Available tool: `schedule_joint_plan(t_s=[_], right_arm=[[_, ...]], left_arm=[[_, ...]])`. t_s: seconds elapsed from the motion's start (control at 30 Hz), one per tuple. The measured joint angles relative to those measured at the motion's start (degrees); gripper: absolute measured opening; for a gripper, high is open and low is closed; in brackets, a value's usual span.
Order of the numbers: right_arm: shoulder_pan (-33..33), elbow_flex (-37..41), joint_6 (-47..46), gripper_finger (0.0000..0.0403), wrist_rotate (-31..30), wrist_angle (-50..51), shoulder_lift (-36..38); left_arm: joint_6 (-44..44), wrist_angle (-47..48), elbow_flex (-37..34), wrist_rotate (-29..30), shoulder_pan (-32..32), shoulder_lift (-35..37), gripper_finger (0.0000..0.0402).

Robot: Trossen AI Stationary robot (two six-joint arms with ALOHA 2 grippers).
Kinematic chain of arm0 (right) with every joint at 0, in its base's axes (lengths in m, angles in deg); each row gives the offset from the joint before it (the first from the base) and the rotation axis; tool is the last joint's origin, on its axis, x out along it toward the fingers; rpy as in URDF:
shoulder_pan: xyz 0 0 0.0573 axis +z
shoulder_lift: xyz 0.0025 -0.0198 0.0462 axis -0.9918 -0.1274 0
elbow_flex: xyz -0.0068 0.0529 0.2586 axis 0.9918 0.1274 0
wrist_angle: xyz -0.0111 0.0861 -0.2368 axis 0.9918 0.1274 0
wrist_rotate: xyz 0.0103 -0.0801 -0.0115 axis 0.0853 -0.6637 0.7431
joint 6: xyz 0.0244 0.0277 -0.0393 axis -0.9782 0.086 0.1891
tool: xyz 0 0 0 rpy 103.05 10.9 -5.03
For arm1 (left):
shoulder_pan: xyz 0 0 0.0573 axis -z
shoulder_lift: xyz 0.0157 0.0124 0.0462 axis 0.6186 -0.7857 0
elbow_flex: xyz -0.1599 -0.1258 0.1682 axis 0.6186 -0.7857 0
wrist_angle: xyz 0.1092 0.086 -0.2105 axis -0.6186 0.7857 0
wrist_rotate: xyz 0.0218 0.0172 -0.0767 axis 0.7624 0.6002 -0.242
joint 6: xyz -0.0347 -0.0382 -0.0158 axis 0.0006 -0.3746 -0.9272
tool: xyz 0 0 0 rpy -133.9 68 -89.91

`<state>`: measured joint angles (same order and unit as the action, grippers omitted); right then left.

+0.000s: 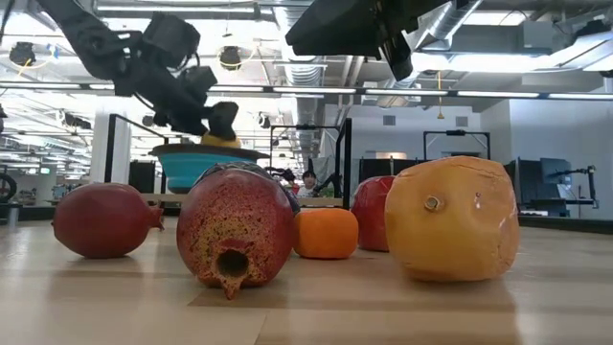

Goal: Pick & Place Fruit
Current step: Put the yellow bell pepper in the blue strainer bowl on the shelf

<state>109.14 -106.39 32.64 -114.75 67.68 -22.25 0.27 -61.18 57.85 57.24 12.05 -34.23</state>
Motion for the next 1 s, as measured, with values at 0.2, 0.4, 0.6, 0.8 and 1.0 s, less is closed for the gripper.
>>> schedule_joint_plan(t_s=[0.2,0.4,0.6,0.8,1.0], right_arm=[[0.00,0.00,0.01,0.0056,0.02,-0.10,0.00],[0.00,0.00,0.01,0.0056,0.11,-0.13,0.00],[0.00,0.00,0.16,0.0056,0.17,-1.26,0.00],[-0.33,0.00,0.21,0.0056,0.20,-1.70,0.00],[-0.33,0.00,0.21,0.0056,0.20,-1.68,0.00]], left_arm=[[-0.11,-2.00,0.00,0.07,-1.38,-4.71,0.0291],[-0.16,-6.25,0.04,0.23,-2.27,-7.67,0.0291],[-0.16,-6.74,0.09,0.43,-2.44,-8.18,0.0291],[1.19,-6.65,0.09,0.43,-2.44,-8.18,0.0306],[3.22,-5.32,0.11,0.01,-2.48,-8.18,0.0339]])
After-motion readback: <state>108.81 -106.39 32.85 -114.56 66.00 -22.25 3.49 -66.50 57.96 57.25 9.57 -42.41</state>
